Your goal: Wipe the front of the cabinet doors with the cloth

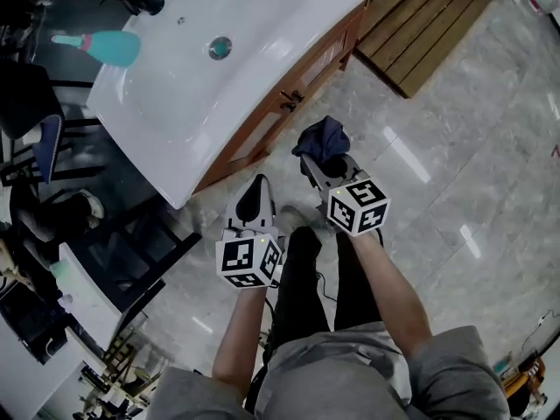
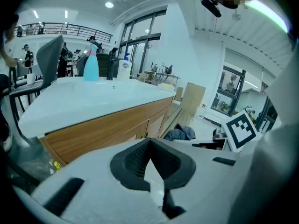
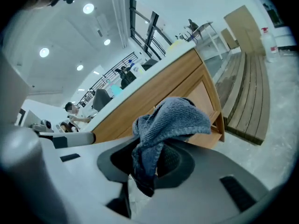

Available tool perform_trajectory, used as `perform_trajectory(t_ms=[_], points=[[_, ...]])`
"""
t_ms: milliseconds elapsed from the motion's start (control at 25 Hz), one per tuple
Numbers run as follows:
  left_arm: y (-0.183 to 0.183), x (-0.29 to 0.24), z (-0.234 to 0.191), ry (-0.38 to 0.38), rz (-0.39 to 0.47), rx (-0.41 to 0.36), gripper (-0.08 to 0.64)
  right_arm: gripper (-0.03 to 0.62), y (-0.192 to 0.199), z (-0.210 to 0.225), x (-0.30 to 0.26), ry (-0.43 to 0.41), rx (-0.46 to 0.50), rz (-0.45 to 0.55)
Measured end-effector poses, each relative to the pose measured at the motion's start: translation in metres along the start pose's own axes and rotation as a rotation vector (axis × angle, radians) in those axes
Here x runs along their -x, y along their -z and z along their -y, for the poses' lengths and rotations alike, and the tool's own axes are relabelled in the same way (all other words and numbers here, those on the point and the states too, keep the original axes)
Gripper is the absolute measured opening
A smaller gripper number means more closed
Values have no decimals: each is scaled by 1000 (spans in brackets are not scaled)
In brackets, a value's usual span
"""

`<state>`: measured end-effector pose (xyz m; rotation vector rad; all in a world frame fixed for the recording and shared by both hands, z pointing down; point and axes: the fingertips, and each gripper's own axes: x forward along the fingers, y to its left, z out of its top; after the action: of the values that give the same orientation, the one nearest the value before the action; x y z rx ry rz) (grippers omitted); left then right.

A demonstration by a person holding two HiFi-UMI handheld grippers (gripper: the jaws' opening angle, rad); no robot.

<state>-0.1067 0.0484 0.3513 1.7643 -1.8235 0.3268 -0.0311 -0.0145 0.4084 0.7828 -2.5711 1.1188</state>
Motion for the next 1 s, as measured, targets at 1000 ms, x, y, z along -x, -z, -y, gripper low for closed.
perform_trajectory(t_ms=[1000], points=[[-189, 131, 83, 146, 231, -119, 8, 86, -172, -183, 151, -66, 331, 233]])
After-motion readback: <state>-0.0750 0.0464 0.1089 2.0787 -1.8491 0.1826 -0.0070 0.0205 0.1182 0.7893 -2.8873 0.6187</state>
